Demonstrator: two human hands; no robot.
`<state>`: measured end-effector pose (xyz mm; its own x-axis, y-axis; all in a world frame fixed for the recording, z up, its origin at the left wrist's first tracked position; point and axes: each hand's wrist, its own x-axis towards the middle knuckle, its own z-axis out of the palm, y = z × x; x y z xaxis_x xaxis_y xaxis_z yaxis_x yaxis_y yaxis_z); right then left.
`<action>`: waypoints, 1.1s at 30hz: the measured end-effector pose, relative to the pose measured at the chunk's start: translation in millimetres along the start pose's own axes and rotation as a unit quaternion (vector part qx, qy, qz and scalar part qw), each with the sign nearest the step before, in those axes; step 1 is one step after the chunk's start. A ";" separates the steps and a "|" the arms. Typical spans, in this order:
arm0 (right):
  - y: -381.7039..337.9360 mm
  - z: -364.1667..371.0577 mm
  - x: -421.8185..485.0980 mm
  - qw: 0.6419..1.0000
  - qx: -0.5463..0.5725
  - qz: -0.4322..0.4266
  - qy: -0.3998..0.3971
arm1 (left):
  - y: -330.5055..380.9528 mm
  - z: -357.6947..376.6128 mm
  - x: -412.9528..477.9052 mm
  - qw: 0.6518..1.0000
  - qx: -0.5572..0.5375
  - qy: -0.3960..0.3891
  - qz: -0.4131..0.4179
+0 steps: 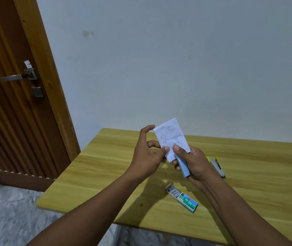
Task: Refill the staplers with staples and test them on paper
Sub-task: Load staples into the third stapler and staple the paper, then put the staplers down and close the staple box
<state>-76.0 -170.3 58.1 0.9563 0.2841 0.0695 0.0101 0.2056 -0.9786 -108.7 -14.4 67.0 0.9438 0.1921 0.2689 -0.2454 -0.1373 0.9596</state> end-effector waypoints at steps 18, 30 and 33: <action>4.3 -65.2 61.2 0.892 -0.431 0.116 0.073 | -78.3 -34.1 15.4 0.971 0.093 0.141 -0.168; 54.4 -58.6 101.6 0.783 -0.598 0.105 0.134 | -103.3 -42.7 23.1 0.962 0.149 0.149 -0.176; 47.6 -55.5 84.5 0.812 -0.570 0.041 0.115 | -107.3 -44.2 23.0 0.956 0.168 0.173 -0.169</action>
<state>21.4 -188.5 6.7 0.9954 0.0429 0.0855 0.0820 -0.8435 -0.5308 -70.4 47.7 -26.2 0.8124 0.5830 0.0152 0.2000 -0.3029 0.9318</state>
